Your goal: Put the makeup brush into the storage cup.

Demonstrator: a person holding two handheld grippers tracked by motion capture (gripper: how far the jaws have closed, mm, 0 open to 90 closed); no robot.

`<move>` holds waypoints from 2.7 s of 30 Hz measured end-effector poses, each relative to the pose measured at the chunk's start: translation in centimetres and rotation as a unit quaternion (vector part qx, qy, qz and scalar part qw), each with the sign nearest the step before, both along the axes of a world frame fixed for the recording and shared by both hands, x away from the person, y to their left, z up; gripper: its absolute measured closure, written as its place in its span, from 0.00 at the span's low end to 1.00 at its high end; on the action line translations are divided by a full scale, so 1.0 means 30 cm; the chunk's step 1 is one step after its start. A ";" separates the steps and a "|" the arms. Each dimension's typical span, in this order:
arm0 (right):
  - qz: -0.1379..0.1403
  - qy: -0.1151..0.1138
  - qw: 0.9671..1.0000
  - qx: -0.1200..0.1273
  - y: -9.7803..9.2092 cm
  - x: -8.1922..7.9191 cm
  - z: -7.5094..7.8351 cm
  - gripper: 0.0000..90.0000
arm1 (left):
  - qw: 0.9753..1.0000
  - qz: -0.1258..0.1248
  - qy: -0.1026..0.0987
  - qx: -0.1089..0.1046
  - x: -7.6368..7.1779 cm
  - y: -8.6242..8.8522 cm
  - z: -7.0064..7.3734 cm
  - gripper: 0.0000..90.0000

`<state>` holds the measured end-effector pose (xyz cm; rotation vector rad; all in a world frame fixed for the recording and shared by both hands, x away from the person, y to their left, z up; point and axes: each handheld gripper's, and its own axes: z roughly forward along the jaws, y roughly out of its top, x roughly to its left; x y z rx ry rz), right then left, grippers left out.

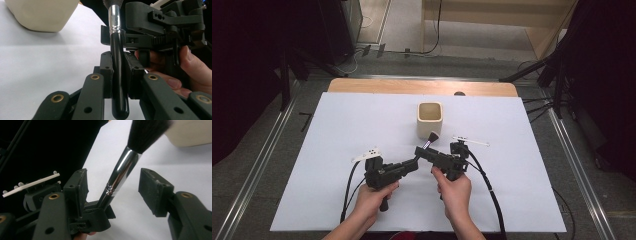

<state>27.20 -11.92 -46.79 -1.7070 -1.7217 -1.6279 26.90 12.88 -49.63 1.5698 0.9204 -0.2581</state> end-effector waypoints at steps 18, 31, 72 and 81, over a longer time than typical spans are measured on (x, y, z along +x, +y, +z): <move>-0.015 0.038 0.999 0.024 -0.006 0.018 -0.009 0.80 | 1.000 -0.010 0.007 -0.008 -0.003 -0.007 -0.009 0.88; -0.006 0.055 0.997 0.052 -0.019 0.020 -0.011 0.84 | 0.999 -0.031 0.022 -0.026 0.008 -0.006 -0.012 0.76; 0.153 0.020 0.987 -0.047 -0.041 0.040 0.018 0.87 | 0.980 -0.146 -0.009 0.137 0.052 0.000 0.082 0.32; 0.205 0.003 0.977 -0.064 -0.039 0.037 0.010 0.87 | 0.971 -0.186 -0.001 0.151 0.053 -0.024 0.076 0.37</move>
